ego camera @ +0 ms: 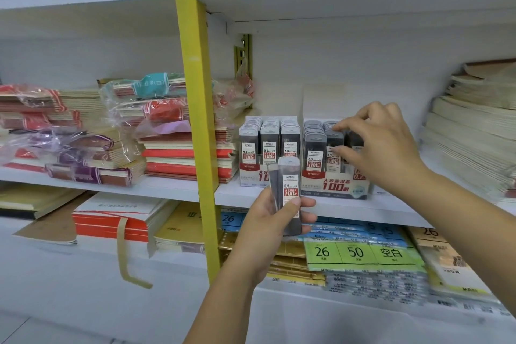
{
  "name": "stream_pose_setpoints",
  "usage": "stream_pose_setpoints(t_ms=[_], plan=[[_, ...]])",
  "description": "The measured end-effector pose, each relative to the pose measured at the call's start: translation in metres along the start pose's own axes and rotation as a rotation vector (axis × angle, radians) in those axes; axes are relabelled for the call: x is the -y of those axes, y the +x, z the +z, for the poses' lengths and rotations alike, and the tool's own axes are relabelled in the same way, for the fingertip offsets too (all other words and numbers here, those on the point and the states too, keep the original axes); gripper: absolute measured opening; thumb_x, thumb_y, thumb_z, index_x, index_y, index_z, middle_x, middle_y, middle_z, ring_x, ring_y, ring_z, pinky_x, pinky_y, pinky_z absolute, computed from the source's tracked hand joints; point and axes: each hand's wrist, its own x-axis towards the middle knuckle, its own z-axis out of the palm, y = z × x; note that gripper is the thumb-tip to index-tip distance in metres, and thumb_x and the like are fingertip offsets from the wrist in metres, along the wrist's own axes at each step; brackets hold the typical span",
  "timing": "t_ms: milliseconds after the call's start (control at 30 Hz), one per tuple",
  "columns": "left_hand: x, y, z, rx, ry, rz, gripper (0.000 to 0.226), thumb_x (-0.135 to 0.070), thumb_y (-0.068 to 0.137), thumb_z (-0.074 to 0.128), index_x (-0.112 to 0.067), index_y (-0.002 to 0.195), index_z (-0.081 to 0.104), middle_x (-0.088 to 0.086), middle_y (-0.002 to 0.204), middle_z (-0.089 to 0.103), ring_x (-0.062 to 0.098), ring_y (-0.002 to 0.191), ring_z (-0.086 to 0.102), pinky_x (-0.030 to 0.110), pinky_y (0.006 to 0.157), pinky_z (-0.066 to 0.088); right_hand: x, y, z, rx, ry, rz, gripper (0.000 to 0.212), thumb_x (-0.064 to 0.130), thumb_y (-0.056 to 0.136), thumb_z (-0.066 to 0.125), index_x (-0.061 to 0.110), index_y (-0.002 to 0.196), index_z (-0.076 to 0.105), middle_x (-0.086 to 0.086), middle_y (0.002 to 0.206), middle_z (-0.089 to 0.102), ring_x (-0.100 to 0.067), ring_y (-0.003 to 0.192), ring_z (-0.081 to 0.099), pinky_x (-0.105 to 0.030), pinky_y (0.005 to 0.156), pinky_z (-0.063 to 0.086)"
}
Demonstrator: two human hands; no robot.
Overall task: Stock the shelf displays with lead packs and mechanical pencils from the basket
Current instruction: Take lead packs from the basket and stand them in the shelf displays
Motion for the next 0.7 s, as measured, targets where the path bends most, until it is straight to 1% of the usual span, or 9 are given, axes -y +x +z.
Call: stream_pose_setpoints(t_ms=[133, 200, 267, 333, 367, 433, 500, 633, 700], plan=[[-0.002, -0.004, 0.002, 0.009, 0.002, -0.009, 0.022, -0.025, 0.101, 0.057, -0.033, 0.121, 0.061, 0.001, 0.108, 0.077, 0.018, 0.093, 0.075, 0.028, 0.076, 0.060, 0.000, -0.005, -0.001, 0.044, -0.057, 0.059, 0.043, 0.037, 0.082, 0.073, 0.034, 0.123, 0.063, 0.008, 0.098, 0.038, -0.017, 0.101, 0.031, -0.029, 0.078, 0.029], [-0.002, -0.005, 0.002, 0.014, 0.005, -0.010, 0.023, -0.025, 0.100, 0.057, -0.032, 0.122, 0.061, 0.001, 0.108, 0.077, 0.018, 0.093, 0.075, 0.028, 0.076, 0.060, 0.001, -0.010, -0.004, 0.009, -0.027, 0.085, 0.042, 0.029, 0.086, 0.070, 0.027, 0.127, 0.062, 0.008, 0.098, 0.039, -0.019, 0.102, 0.034, -0.027, 0.079, 0.028], [-0.003, -0.006, 0.001, 0.023, 0.013, -0.006, 0.023, -0.025, 0.100, 0.057, -0.033, 0.122, 0.061, 0.001, 0.109, 0.077, 0.018, 0.094, 0.075, 0.028, 0.076, 0.060, 0.006, -0.019, -0.009, -0.103, 0.121, 0.052, 0.032, 0.019, 0.089, 0.067, 0.018, 0.120, 0.066, 0.009, 0.092, 0.045, -0.017, 0.096, 0.044, -0.023, 0.077, 0.030], [-0.005, -0.009, 0.001, 0.029, 0.019, 0.002, 0.022, -0.027, 0.100, 0.058, -0.033, 0.121, 0.062, 0.000, 0.109, 0.077, 0.017, 0.094, 0.074, 0.027, 0.075, 0.059, 0.019, -0.029, -0.015, -0.123, 0.368, 0.035, 0.021, 0.017, 0.090, 0.064, 0.022, 0.110, 0.069, 0.014, 0.086, 0.054, -0.002, 0.081, 0.052, -0.013, 0.069, 0.036], [-0.006, -0.010, 0.000, 0.032, 0.020, 0.005, 0.022, -0.027, 0.100, 0.059, -0.033, 0.120, 0.063, 0.001, 0.109, 0.077, 0.017, 0.093, 0.074, 0.026, 0.074, 0.059, 0.028, -0.034, -0.016, -0.062, 0.493, 0.051, 0.021, 0.021, 0.090, 0.063, 0.029, 0.109, 0.068, 0.018, 0.086, 0.058, 0.002, 0.076, 0.054, -0.010, 0.066, 0.040], [-0.008, -0.012, 0.000, 0.035, 0.022, 0.008, 0.020, -0.029, 0.099, 0.060, -0.034, 0.118, 0.065, 0.002, 0.108, 0.077, 0.016, 0.090, 0.074, 0.025, 0.073, 0.058, 0.048, -0.039, -0.016, 0.162, 0.692, 0.113, 0.023, 0.029, 0.091, 0.063, 0.039, 0.112, 0.063, 0.016, 0.086, 0.063, 0.001, 0.066, 0.058, -0.009, 0.058, 0.044], [-0.009, -0.014, -0.001, 0.042, 0.035, 0.011, 0.019, -0.030, 0.099, 0.061, -0.035, 0.116, 0.067, 0.002, 0.108, 0.076, 0.014, 0.085, 0.072, 0.025, 0.072, 0.056, 0.062, -0.042, -0.012, 0.360, 0.858, 0.177, 0.028, 0.027, 0.091, 0.064, 0.038, 0.117, 0.060, 0.010, 0.086, 0.067, -0.007, 0.058, 0.064, -0.015, 0.051, 0.045], [-0.009, -0.018, -0.010, 0.044, 0.016, -0.001, 0.017, -0.036, 0.097, 0.062, -0.037, 0.113, 0.068, 0.003, 0.107, 0.076, 0.011, 0.081, 0.069, 0.025, 0.070, 0.054, 0.072, -0.036, -0.008, 0.387, 1.046, 0.242, 0.026, 0.007, 0.089, 0.065, 0.025, 0.107, 0.062, 0.003, 0.081, 0.073, -0.019, 0.060, 0.064, -0.027, 0.052, 0.050], [-0.009, -0.019, -0.019, 0.035, -0.030, -0.012, 0.028, -0.042, 0.093, 0.065, -0.034, 0.120, 0.066, 0.005, 0.109, 0.076, 0.012, 0.080, 0.069, 0.025, 0.068, 0.054, 0.072, -0.031, -0.009, 0.367, 1.072, 0.267, 0.024, 0.004, 0.090, 0.064, 0.022, 0.105, 0.062, 0.000, 0.082, 0.074, -0.018, 0.063, 0.065, -0.027, 0.055, 0.051]])
